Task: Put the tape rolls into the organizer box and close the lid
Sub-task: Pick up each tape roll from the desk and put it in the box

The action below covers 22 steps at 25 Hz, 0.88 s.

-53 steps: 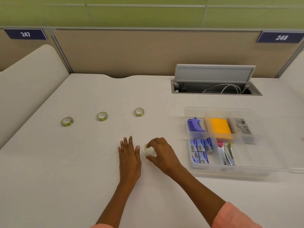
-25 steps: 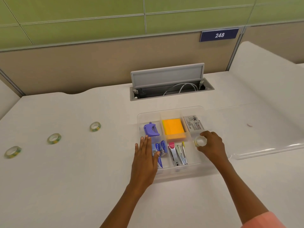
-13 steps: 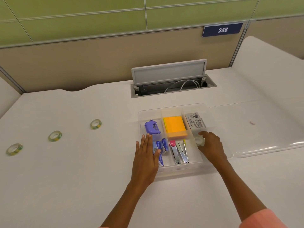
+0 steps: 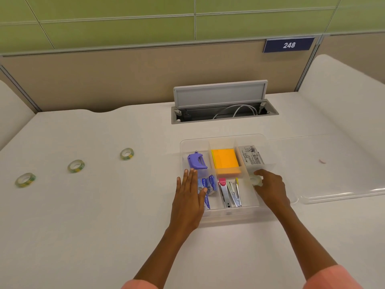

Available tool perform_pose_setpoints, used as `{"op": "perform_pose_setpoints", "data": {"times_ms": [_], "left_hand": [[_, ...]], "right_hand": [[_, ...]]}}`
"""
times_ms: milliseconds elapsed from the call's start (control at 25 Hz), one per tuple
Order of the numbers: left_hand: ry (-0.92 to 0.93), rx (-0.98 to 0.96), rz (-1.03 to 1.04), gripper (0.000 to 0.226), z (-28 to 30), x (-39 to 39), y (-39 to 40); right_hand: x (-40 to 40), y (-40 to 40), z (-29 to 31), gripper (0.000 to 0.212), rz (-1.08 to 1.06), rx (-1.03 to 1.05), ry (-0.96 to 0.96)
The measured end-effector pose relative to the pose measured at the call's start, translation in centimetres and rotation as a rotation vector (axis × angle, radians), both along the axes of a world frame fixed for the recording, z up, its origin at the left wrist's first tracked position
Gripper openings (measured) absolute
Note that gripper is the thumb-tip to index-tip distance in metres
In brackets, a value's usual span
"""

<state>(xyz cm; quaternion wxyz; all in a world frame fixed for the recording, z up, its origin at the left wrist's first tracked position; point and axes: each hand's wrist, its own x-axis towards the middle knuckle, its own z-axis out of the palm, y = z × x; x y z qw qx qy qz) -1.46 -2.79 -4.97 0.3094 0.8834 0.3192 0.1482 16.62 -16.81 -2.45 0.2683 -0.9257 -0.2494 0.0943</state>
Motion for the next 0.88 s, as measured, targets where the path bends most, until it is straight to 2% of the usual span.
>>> {"op": "perform_pose_setpoints", "data": {"times_ms": [400, 560, 640, 760, 880], "left_hand": [[0.012, -0.013, -0.027, 0.063, 1.0, -0.3, -0.1], [-0.071, -0.107, -0.041, 0.06, 1.6, -1.1, 0.1], [-0.08, -0.083, -0.056, 0.059, 1.6, -2.1, 0.6], [-0.069, -0.018, -0.043, 0.057, 1.3, -3.8, 2.2], [-0.047, -0.02, 0.013, 0.057, 0.7, -4.8, 3.4]], "right_hand": [[-0.2, 0.0, 0.6, 0.045, 0.095, -0.112, -0.025], [-0.5, -0.1, 1.8, 0.042, 0.061, -0.021, -0.048], [-1.1, 0.4, 2.7, 0.038, 0.067, 0.045, -0.103], [-2.9, 2.2, 4.0, 0.031, 0.165, 0.148, -0.159], [-4.9, 4.0, 5.0, 0.028, 0.27, 0.204, -0.134]]}}
